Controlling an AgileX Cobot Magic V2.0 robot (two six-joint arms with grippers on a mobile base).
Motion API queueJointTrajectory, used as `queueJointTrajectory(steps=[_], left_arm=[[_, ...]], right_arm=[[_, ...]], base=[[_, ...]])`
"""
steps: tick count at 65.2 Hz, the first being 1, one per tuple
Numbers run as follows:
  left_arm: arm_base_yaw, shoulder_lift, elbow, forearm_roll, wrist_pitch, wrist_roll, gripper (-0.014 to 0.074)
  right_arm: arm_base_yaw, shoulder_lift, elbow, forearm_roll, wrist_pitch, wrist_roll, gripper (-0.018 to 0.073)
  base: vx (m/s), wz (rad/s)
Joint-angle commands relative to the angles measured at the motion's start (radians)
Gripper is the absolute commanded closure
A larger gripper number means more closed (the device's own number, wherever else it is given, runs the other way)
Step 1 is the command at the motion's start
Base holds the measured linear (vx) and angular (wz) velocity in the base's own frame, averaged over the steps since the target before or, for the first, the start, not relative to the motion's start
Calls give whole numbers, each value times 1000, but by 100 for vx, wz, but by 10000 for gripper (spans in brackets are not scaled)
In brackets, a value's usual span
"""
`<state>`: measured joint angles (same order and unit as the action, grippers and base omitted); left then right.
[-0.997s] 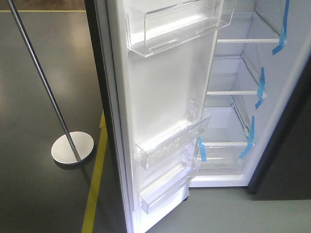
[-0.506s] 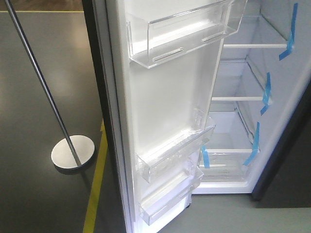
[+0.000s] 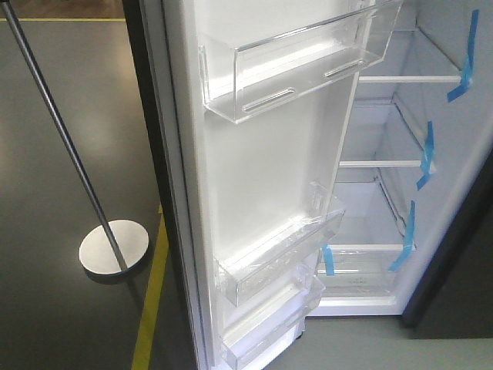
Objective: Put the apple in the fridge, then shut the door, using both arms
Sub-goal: 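Approach the refrigerator door bins with the apple in the right gripper, then move the held apple toward the upper clear door bin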
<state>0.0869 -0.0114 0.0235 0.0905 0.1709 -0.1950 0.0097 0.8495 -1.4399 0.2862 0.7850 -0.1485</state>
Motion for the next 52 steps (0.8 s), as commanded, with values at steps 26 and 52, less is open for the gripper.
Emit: queueJointTrajectory(steps=[26,52], left_arm=[[-8,-13,-17,-1,-69,-9,603],[-8,-13,-17,-1,-69,-9,603]], right_arm=[[1,1,-25,8,-84,-8,429],[1,1,-25,8,-81,-8,429]], base=[[5,-2],[4,-2]])
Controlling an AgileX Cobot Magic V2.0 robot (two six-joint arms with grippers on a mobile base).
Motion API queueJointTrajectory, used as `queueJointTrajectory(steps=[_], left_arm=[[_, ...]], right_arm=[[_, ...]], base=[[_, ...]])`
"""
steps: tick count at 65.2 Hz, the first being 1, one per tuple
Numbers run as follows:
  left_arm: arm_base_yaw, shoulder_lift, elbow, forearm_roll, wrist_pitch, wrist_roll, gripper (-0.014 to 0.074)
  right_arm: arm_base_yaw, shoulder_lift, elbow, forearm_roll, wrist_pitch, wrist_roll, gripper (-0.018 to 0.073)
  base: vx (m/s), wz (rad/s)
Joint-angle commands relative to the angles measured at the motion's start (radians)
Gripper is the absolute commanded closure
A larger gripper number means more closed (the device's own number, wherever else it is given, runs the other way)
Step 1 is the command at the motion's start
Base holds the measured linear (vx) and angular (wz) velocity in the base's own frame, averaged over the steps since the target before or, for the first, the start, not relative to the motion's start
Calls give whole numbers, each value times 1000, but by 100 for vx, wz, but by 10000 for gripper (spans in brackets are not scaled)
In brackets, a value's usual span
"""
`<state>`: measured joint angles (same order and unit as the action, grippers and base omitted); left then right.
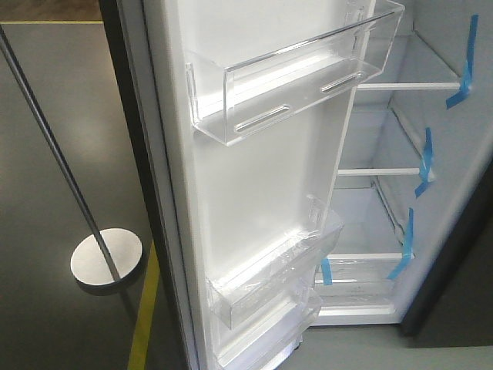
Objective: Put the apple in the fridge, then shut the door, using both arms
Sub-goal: 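Move the held apple toward the upper clear door bin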
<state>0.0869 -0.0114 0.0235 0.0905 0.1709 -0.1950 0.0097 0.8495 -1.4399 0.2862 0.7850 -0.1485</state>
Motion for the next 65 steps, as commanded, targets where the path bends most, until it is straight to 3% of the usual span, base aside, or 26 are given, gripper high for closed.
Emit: queueJointTrajectory(steps=[1,65], left_arm=[[-8,-13,-17,-1,-69,-9,603],[-8,-13,-17,-1,-69,-9,603]], right_arm=[[1,1,-25,8,-81,-8,429],[1,1,-25,8,-84,-8,429]], base=[[3,-1],[0,-1]])
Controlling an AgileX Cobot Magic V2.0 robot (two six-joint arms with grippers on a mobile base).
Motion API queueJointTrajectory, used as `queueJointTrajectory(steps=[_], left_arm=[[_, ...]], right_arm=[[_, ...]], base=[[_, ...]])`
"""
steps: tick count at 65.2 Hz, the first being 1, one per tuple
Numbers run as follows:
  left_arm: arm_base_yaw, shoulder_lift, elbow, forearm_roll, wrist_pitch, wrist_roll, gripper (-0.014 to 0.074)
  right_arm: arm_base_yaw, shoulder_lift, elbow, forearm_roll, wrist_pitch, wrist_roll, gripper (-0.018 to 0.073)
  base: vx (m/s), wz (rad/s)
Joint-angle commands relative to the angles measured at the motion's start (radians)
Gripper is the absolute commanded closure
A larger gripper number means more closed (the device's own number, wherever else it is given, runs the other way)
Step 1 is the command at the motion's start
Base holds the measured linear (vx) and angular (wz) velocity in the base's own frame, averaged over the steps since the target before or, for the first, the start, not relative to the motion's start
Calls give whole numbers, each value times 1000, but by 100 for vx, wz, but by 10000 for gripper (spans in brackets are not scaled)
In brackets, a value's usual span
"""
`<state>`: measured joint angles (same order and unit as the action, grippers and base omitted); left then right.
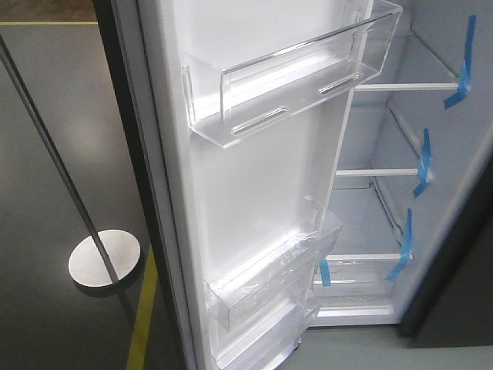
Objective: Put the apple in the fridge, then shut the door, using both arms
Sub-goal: 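Move the held apple toward the upper clear door bin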
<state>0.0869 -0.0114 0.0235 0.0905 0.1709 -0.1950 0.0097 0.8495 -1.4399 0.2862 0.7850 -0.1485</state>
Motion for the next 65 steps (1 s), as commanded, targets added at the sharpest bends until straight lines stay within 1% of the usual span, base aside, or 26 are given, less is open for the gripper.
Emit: queueJointTrajectory(steps=[1,46,59,65], left_arm=[[-8,-13,-17,-1,-69,-9,603],[-8,-13,-17,-1,-69,-9,603],[-8,-13,-17,-1,-69,-9,603],[-8,-13,-17,-1,-69,-9,603]], right_arm=[[1,1,-25,8,-84,-8,429],[1,1,-25,8,-84,-7,429],[1,1,-25,12,-164,-7,429],[1,22,-25,64,-214,-28,429]], base=[[0,0],[0,0],[0,0],[0,0]])
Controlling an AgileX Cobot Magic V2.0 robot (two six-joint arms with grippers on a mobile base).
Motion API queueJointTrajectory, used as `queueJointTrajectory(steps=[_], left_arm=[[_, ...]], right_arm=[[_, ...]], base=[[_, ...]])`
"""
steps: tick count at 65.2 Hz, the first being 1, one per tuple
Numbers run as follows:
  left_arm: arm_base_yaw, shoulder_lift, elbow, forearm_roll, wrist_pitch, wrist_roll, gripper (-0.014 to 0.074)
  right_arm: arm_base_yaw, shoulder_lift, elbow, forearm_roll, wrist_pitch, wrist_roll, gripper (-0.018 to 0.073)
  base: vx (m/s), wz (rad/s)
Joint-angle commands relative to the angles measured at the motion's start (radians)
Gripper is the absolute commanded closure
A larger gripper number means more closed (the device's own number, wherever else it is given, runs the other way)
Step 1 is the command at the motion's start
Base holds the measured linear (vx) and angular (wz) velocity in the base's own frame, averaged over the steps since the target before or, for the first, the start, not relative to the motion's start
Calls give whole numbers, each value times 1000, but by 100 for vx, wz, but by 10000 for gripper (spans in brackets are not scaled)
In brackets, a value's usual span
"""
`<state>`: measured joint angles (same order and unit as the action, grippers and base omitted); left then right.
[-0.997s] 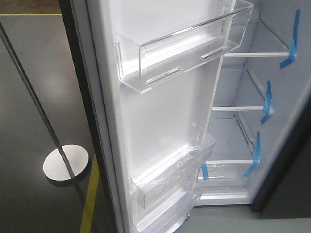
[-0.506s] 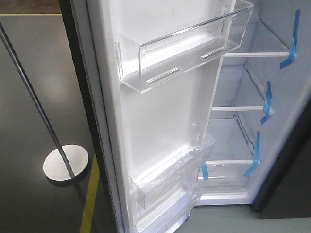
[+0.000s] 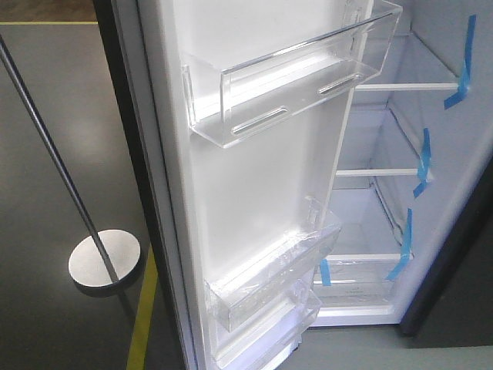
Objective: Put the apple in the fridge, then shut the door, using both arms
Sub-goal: 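Move the held apple toward the upper clear door bin, then lower the apple into the upper door bin and open the right gripper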
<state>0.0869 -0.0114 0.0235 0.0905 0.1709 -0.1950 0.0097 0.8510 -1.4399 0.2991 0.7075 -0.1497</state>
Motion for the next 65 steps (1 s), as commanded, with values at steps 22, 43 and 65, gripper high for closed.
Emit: queueJointTrajectory(steps=[22,43,65], left_arm=[[-8,-13,-17,-1,-69,-9,603],[-8,-13,-17,-1,-69,-9,603],[-8,-13,-17,-1,-69,-9,603]], right_arm=[[1,324,-77,670,-202,-661,429],[1,667,-392,950,57,-899,429],[1,832,-460,927,162,-888,396]], base=[[0,0],[0,0],[0,0]])
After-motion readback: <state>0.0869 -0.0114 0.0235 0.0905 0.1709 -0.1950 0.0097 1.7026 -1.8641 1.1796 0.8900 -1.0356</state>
